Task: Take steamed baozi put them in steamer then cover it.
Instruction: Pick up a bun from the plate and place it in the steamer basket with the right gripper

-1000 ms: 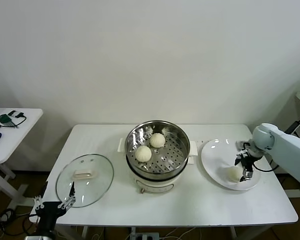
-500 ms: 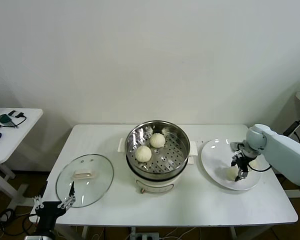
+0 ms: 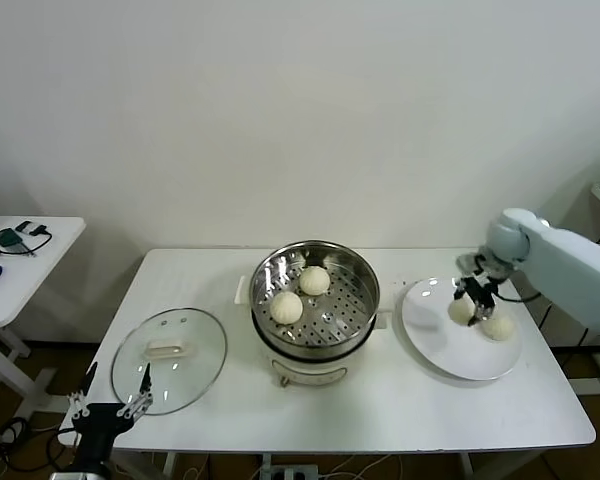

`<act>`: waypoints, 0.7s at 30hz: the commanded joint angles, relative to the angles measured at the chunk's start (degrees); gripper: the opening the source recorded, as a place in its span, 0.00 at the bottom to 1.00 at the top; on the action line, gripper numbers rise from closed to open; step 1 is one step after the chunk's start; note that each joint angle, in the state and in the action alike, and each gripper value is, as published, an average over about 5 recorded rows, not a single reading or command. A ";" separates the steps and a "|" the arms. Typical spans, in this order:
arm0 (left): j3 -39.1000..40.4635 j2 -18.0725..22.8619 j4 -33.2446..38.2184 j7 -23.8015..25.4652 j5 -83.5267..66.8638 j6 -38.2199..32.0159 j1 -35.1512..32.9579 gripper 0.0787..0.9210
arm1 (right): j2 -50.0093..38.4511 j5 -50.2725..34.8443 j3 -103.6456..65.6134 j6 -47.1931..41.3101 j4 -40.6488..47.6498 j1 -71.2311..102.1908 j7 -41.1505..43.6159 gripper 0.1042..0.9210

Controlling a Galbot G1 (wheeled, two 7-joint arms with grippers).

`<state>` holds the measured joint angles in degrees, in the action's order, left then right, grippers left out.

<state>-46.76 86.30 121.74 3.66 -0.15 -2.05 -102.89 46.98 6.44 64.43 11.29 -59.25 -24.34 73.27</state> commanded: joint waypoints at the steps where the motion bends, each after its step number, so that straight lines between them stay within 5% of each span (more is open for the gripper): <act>1: 0.17 0.10 0.09 0.02 -0.06 0.06 -0.25 0.88 | 7.92 -0.44 11.11 17.09 -5.42 -20.38 2.97 0.65; 11: 0.26 -0.07 0.27 0.04 -0.22 0.22 -0.58 0.88 | 15.44 -0.44 9.11 17.64 -19.85 -17.65 3.59 0.66; 21: 0.37 -0.10 -0.20 0.03 -0.11 0.16 -0.65 0.88 | 22.23 3.77 6.73 17.07 -23.80 -8.11 3.52 0.66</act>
<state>-46.46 86.18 121.87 3.70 -0.33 -1.88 -103.74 63.48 8.24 71.22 26.12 -77.74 -35.46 76.27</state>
